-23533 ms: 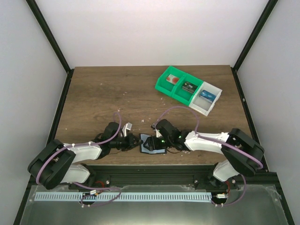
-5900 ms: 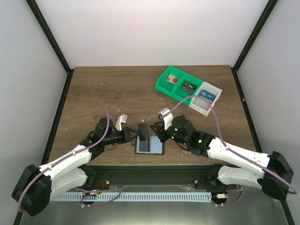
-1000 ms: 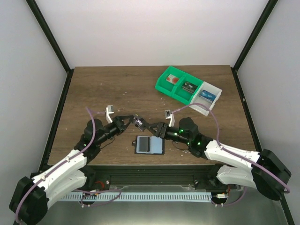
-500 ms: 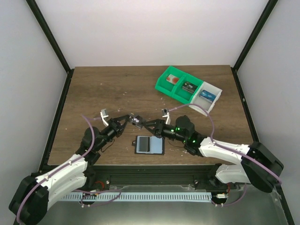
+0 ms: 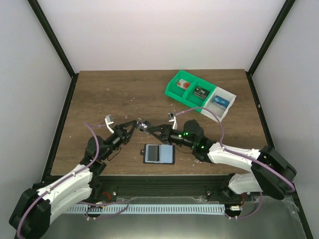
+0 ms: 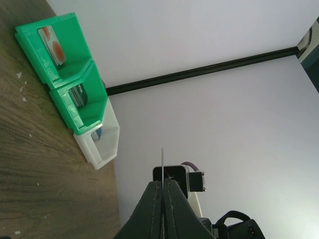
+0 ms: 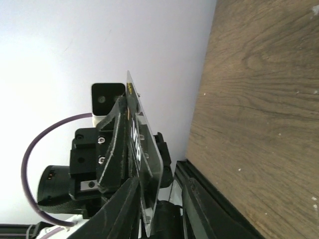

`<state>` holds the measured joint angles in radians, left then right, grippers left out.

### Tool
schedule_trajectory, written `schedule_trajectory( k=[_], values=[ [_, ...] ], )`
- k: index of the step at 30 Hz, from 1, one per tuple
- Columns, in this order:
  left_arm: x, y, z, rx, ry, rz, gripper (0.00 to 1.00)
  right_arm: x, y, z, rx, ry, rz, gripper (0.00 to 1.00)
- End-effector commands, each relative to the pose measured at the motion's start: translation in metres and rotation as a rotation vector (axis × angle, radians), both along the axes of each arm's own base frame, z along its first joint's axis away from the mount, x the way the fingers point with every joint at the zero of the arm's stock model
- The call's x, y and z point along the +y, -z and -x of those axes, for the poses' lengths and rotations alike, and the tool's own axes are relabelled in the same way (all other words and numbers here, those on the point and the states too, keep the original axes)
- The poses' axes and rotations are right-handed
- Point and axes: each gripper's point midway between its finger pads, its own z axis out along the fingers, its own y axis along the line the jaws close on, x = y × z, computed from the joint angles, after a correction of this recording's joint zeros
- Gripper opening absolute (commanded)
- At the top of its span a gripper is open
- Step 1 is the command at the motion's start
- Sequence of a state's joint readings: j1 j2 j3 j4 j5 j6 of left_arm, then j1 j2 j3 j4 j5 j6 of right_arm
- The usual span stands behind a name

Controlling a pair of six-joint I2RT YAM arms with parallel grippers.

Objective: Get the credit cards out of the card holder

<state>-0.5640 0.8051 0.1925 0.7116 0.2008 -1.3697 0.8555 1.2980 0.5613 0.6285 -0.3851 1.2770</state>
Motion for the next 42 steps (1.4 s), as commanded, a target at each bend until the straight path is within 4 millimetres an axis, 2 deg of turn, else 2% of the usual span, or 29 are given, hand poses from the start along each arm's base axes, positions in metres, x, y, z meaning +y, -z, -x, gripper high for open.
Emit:
schedule_trajectory(
  k=[1, 6, 9, 12, 14, 18, 19, 23, 27, 31, 34, 37, 42],
  values=[
    [0.002, -0.011, 0.007, -0.049, 0.007, 0.048, 0.00, 0.008, -0.022, 0.002, -0.057, -0.031, -0.045, 0.22],
    [0.005, -0.009, 0.008, -0.042, 0.000, 0.061, 0.00, 0.007, -0.026, 0.004, -0.071, -0.029, -0.062, 0.01],
    [0.005, -0.006, 0.008, -0.027, -0.001, 0.063, 0.01, 0.005, -0.028, 0.004, -0.082, -0.019, -0.066, 0.01],
    [0.004, -0.004, 0.009, -0.022, 0.008, 0.055, 0.32, 0.002, -0.037, 0.005, -0.153, -0.018, -0.054, 0.01],
    [0.001, -0.007, 0.012, -0.052, 0.030, 0.029, 0.47, -0.004, -0.045, 0.003, -0.202, -0.006, -0.015, 0.00],
    [-0.009, -0.006, 0.016, -0.068, 0.085, -0.066, 0.71, -0.026, -0.052, -0.006, -0.288, 0.058, 0.085, 0.01],
    [-0.011, -0.004, 0.016, -0.064, 0.094, -0.100, 0.79, -0.032, -0.053, -0.009, -0.307, 0.068, 0.107, 0.00],
    [-0.019, -0.002, 0.019, -0.095, 0.144, -0.243, 0.96, -0.049, -0.045, -0.024, -0.337, 0.043, 0.227, 0.00],
    [-0.021, -0.011, 0.020, -0.173, 0.162, -0.368, 1.00, -0.080, -0.043, -0.046, -0.359, 0.094, 0.324, 0.00],
    [-0.016, -0.016, 0.013, -0.226, 0.141, -0.571, 1.00, -0.119, -0.047, -0.081, -0.345, 0.184, 0.411, 0.01],
    [-0.009, -0.018, 0.009, -0.272, 0.122, -0.707, 1.00, -0.144, -0.037, -0.108, -0.306, 0.228, 0.488, 0.00],
    [-0.003, -0.022, 0.012, -0.318, 0.121, -0.803, 1.00, -0.178, -0.026, -0.138, -0.248, 0.301, 0.526, 0.00],
    [0.001, -0.035, 0.016, -0.366, 0.109, -0.826, 1.00, -0.222, -0.008, -0.180, -0.151, 0.372, 0.525, 0.00]
  ],
)
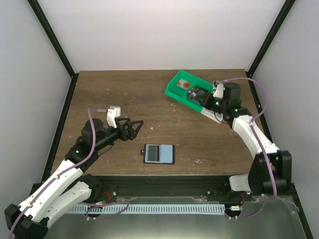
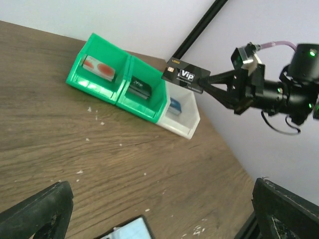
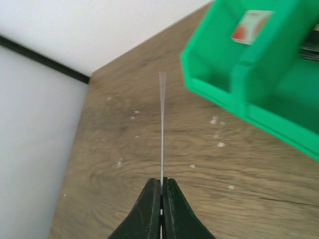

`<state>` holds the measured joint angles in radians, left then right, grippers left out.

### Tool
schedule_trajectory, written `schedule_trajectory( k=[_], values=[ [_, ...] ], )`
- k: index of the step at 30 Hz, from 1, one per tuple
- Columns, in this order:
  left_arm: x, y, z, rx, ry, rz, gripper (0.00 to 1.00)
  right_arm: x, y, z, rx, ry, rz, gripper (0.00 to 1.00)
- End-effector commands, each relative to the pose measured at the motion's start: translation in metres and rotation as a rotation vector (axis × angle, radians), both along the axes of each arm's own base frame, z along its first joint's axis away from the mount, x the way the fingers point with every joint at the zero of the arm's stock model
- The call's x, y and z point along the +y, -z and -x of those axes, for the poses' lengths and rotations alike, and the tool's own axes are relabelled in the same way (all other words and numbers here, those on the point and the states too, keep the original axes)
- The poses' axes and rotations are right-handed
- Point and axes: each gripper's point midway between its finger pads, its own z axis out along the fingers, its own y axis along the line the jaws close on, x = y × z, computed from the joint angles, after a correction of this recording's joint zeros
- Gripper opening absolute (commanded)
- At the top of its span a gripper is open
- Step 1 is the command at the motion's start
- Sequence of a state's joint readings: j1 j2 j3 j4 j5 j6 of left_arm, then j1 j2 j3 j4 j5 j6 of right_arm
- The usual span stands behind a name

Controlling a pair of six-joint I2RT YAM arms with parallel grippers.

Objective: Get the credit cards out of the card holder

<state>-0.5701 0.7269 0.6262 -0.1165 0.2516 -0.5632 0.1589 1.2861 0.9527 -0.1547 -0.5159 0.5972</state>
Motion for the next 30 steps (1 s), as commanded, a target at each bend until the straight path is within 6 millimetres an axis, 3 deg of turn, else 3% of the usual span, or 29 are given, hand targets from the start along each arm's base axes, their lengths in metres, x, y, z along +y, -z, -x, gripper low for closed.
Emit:
schedule_trajectory(
  k=[1, 9, 14, 20, 30],
  values=[
    [0.007, 0.001, 0.006, -0.048, 0.016, -0.109, 1.00, -0.027, 0.012, -0.028, 0.073, 0.017, -0.001, 0.00],
    [0.016, 0.012, 0.013, -0.042, 0.026, -0.227, 1.00, -0.063, 0.039, -0.090, 0.177, 0.110, 0.034, 0.00],
    [0.017, 0.010, 0.018, -0.072, 0.033, -0.215, 1.00, -0.069, 0.060, -0.122, 0.243, 0.119, 0.069, 0.01],
    [0.023, 0.008, 0.020, -0.091, 0.014, -0.223, 1.00, -0.079, 0.072, -0.144, 0.269, 0.157, 0.102, 0.00],
    [0.025, 0.003, 0.022, -0.115, 0.006, -0.216, 1.00, -0.093, 0.098, -0.159, 0.338, 0.202, 0.126, 0.01]
  ],
)
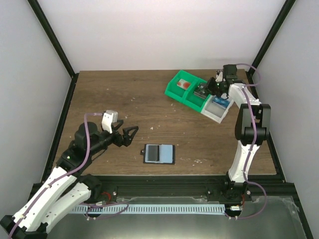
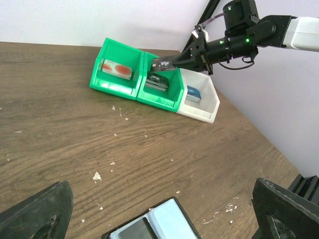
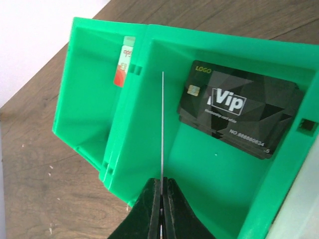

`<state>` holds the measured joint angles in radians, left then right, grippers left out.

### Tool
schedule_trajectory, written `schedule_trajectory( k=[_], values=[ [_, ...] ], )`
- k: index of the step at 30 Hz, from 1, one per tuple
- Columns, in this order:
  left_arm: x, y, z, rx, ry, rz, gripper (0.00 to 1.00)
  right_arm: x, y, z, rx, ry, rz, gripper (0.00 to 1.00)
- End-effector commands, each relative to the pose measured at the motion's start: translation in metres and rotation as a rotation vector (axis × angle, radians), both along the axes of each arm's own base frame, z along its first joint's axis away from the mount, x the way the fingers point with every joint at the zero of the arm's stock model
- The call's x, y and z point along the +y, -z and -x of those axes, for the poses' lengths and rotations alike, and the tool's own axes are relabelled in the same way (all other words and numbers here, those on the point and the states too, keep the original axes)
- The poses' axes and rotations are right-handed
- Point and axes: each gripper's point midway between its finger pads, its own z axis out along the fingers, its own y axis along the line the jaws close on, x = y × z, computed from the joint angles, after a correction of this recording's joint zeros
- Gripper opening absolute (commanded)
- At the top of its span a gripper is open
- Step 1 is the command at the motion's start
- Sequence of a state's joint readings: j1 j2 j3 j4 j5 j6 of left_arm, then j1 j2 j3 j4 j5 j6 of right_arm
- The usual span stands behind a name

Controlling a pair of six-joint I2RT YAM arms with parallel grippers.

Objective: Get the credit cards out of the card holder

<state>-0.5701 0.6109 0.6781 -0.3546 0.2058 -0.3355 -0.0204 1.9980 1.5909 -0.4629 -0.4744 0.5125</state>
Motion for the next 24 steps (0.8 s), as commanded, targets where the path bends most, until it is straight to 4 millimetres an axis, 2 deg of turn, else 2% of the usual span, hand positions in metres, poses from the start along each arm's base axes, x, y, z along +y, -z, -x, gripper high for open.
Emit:
schedule_trajectory(
  k=[1, 7, 16, 18, 24],
  values=[
    [0.002, 0.003, 0.000, -0.010, -0.004, -0.015, 1.00, -0.016, -0.001, -0.011, 0.004, 0.041, 0.027, 0.02],
    [0.004, 0.001, 0.002, -0.020, -0.005, -0.009, 1.00, -0.023, 0.005, -0.017, 0.017, 0.070, 0.020, 0.05],
    [0.004, 0.001, 0.004, -0.026, -0.004, -0.004, 1.00, -0.021, 0.017, -0.025, 0.035, 0.069, -0.024, 0.04],
    [0.004, 0.000, 0.004, -0.026, -0.001, -0.003, 1.00, -0.023, 0.017, -0.028, 0.027, 0.077, -0.020, 0.00],
    [0.004, -0.001, 0.005, -0.029, -0.001, 0.000, 1.00, -0.029, 0.008, -0.032, 0.001, 0.105, -0.034, 0.00]
  ],
)
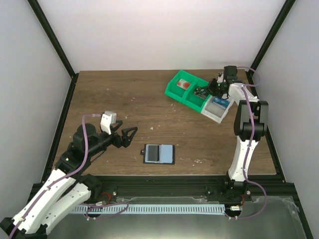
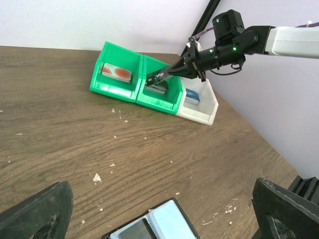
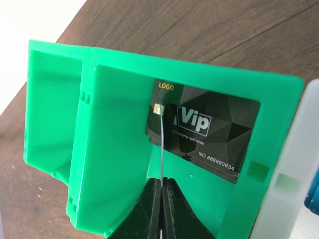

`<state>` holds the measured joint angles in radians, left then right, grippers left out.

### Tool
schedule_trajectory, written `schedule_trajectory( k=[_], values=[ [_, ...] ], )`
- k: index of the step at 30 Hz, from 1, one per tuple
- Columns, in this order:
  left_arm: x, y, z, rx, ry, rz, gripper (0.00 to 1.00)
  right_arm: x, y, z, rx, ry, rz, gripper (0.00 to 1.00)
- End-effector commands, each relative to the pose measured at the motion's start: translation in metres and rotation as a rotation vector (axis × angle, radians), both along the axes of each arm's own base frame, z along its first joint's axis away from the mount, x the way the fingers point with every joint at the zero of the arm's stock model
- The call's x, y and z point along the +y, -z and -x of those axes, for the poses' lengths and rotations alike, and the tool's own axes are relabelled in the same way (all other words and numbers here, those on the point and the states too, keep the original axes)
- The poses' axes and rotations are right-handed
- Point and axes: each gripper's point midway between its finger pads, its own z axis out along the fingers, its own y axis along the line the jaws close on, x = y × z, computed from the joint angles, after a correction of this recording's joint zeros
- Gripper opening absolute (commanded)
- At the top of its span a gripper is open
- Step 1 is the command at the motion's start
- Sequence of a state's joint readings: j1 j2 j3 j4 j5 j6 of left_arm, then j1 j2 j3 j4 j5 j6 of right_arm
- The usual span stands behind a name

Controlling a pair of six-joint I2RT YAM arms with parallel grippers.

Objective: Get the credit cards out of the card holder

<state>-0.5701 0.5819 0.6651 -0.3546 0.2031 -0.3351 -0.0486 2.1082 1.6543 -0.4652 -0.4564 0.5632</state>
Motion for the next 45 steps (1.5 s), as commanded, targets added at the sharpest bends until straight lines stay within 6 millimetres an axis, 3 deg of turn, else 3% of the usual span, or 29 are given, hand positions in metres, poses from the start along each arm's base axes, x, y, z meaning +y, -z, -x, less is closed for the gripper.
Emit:
schedule_trajectory(
  k=[1, 11, 29, 37, 45],
  values=[
    [0.002, 0.000, 0.001, -0.017, 0.000, -0.008, 1.00, -0.011, -0.028, -0.015, -0.079, 0.035, -0.016, 0.00],
    [0.003, 0.000, 0.001, -0.020, -0.006, -0.006, 1.00, -0.012, -0.032, -0.021, -0.102, 0.051, -0.076, 0.00],
    [0.003, 0.002, 0.000, -0.021, -0.011, -0.011, 1.00, -0.016, 0.007, -0.030, -0.037, 0.120, -0.114, 0.04],
    [0.005, 0.000, 0.001, -0.030, -0.015, -0.008, 1.00, -0.021, 0.009, -0.029, -0.038, 0.159, -0.103, 0.06],
    [0.005, 0.000, 0.001, -0.031, -0.016, -0.008, 1.00, -0.023, -0.001, -0.029, -0.047, 0.177, -0.102, 0.13]
  ],
)
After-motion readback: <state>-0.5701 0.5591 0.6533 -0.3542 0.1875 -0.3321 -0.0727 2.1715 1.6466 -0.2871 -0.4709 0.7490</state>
